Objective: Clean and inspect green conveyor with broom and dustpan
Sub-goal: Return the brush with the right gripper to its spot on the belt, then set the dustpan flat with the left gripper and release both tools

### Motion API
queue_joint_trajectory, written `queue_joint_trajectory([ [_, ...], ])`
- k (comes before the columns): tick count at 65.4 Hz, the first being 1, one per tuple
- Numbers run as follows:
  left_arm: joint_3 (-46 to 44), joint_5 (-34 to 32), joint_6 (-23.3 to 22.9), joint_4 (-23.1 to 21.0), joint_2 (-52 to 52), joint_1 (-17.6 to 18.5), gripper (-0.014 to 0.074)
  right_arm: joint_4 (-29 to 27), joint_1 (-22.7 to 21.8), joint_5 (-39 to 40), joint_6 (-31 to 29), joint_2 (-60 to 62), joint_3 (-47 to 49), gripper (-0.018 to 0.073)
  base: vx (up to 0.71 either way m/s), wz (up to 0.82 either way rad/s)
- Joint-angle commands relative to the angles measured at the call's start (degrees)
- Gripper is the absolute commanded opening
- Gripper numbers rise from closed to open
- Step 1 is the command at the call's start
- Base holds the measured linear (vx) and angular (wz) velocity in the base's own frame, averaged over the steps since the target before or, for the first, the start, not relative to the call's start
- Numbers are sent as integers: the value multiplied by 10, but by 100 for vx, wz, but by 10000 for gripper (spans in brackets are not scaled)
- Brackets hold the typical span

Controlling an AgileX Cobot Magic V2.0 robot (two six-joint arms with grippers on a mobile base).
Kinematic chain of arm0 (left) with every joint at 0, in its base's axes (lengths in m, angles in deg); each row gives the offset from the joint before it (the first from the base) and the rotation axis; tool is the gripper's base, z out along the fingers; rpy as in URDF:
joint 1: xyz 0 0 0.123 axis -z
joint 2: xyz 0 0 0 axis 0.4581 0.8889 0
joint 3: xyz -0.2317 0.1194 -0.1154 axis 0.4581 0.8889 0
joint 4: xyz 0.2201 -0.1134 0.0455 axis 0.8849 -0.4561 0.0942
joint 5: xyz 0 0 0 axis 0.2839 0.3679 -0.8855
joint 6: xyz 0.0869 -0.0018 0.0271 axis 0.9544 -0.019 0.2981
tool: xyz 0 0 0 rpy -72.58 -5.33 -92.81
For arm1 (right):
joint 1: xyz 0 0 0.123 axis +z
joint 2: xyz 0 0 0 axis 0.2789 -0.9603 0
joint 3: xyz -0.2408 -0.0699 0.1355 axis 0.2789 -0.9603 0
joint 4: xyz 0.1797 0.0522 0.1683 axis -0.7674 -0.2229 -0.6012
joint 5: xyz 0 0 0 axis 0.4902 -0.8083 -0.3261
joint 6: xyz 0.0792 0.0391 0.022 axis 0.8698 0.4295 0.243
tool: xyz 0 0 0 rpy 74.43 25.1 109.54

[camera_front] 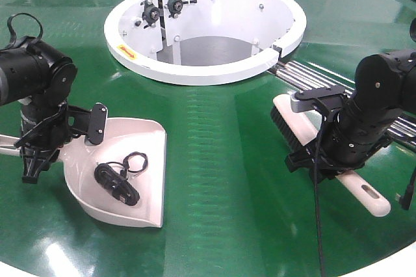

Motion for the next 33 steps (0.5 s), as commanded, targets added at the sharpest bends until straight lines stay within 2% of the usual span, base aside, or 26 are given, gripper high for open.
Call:
queue_joint_trajectory([
  [1,-16,18,-6,8,-28,3,-6,0,-4,17,-5,25,13,-4,0,0],
  [20,-16,-8,-6,-3,-28,3,-6,4,-4,14,-6,25,13,-4,0,0],
  [33,-16,-12,-6,-63,-28,0,-6,4,-4,11,-7,25,13,-4,0,0],
])
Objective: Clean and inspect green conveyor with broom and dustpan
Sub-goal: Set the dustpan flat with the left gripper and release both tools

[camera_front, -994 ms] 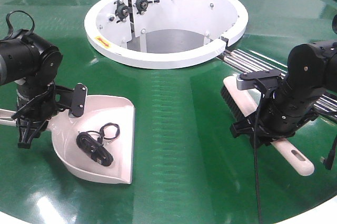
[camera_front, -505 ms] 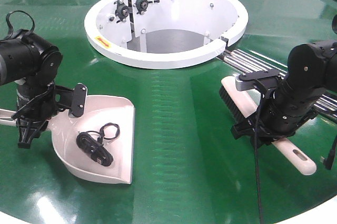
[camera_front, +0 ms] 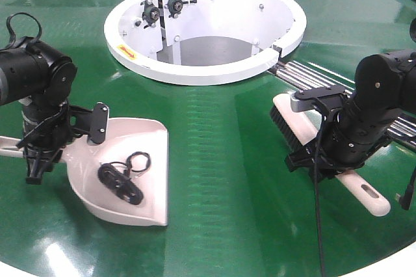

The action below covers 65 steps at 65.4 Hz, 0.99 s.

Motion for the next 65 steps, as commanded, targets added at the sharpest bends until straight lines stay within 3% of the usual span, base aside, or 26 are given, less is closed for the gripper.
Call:
queue_joint_trajectory([
  [1,-16,-7,-8,-42,-28,-1,-5,4,-4,7,-6,25,13,-4,0,0],
  [19,-16,12,-36,-60,-28,-20,85,4,-4,4,-6,25,13,-4,0,0],
  [47,-16,14,-66,-80,-28,-20,456,4,-4,6,-5,23,13,-2,0,0],
  [65,-16,27,-78,-104,-39,-20,493,4,-4,1,-1,-28,13,49,0,0],
])
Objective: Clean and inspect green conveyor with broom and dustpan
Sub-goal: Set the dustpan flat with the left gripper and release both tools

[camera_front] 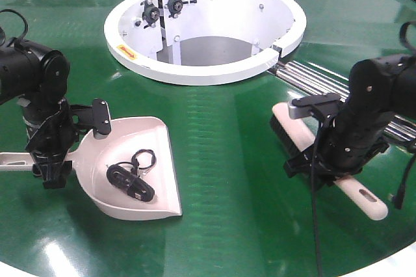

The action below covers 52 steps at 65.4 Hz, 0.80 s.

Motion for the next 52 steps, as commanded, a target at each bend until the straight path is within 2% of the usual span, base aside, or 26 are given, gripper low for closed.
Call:
queue_joint_trajectory([
  [1,-16,18,-14,-15,-40,-1,493,4,-4,12,-1,0,13,52,0,0],
  [13,-16,17,-15,-18,-64,-1,493,15,-4,11,-1,-28,14,203,0,0],
  [27,-16,16,-15,-53,-88,-1,493,17,-4,29,3,-26,14,494,0,0],
  [34,-16,17,-20,-58,-99,-1,493,17,-4,29,3,-20,14,596,0,0],
  [41,-16,17,-36,-62,-114,-1,493,17,-4,29,3,-6,14,651,0,0],
  [52,-16,17,-37,-74,-148,-1,493,17,-4,39,3,37,14,648,0,0],
])
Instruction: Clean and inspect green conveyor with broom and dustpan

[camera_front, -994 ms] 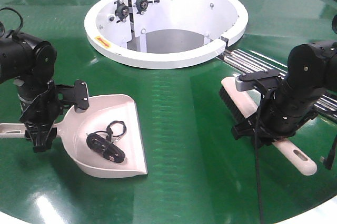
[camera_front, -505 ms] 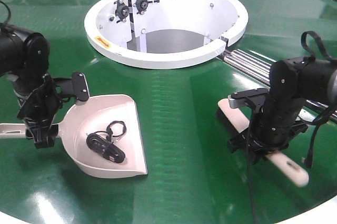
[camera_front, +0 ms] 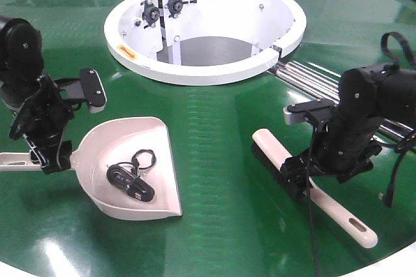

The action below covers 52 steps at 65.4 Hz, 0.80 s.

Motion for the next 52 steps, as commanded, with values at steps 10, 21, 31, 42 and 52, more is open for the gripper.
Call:
queue_joint_trajectory([
  [10,-16,14,-42,-36,-92,-1,493,6,-4,40,0,118,14,615,0,0],
  [21,-16,14,-132,-74,-148,-1,491,6,-4,76,0,202,12,562,0,0],
  [31,-16,15,-188,-85,-177,-1,491,10,-4,115,-1,278,-17,546,0,0],
  [42,-16,9,-267,-88,-203,-1,491,9,-3,198,-1,371,-101,546,0,0],
  [52,-1,-67,-292,-154,-247,-1,491,9,-3,297,-1,467,-186,546,0,0],
])
